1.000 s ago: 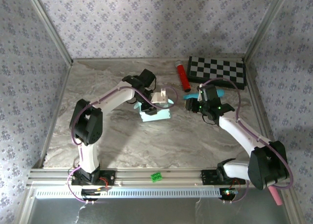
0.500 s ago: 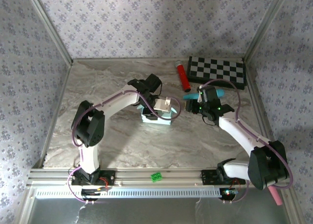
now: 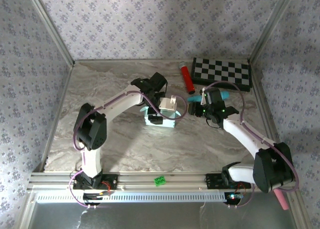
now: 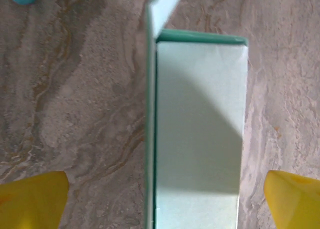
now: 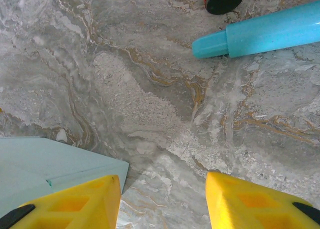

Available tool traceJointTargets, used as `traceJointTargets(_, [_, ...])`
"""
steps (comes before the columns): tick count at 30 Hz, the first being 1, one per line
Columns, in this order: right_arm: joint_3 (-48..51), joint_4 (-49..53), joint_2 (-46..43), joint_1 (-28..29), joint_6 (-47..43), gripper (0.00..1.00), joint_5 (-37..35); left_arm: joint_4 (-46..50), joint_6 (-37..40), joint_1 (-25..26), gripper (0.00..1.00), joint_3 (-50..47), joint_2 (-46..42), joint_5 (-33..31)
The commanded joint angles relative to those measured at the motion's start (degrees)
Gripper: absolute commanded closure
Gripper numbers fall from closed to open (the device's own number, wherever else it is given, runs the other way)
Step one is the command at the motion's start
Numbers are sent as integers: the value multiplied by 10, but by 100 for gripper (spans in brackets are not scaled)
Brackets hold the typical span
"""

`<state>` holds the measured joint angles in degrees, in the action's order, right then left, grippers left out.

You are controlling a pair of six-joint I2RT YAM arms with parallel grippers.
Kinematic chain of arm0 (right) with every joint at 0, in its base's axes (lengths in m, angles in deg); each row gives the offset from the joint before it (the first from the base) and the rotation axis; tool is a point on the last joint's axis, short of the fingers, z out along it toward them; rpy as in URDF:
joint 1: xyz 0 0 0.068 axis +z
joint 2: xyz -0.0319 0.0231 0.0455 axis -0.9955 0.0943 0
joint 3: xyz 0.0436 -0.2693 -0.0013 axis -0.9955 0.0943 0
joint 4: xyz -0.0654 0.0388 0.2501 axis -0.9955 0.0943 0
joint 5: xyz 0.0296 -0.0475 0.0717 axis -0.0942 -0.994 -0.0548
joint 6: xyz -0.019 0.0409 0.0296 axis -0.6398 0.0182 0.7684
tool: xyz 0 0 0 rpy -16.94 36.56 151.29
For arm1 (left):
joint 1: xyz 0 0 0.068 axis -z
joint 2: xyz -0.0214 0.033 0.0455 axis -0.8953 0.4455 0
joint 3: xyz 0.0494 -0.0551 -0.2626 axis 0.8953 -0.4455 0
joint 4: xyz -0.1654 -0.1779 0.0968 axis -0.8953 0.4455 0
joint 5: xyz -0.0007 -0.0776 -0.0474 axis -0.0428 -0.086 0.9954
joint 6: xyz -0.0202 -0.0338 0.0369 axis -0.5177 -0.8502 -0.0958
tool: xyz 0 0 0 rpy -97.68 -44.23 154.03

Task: Fold the paper box

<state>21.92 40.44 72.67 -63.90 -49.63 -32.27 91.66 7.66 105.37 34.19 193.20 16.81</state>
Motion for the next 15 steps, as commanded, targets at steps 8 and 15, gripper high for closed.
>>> traceJointTargets(8, [-67, 50, 17, 32, -54, 49, 0, -134, -146, -9, 1, -48, -124, -40])
traceJointTargets(15, [-125, 107, 44, 66, -101, 48, -12, -242, -311, -87, 1, -132, -229, 12])
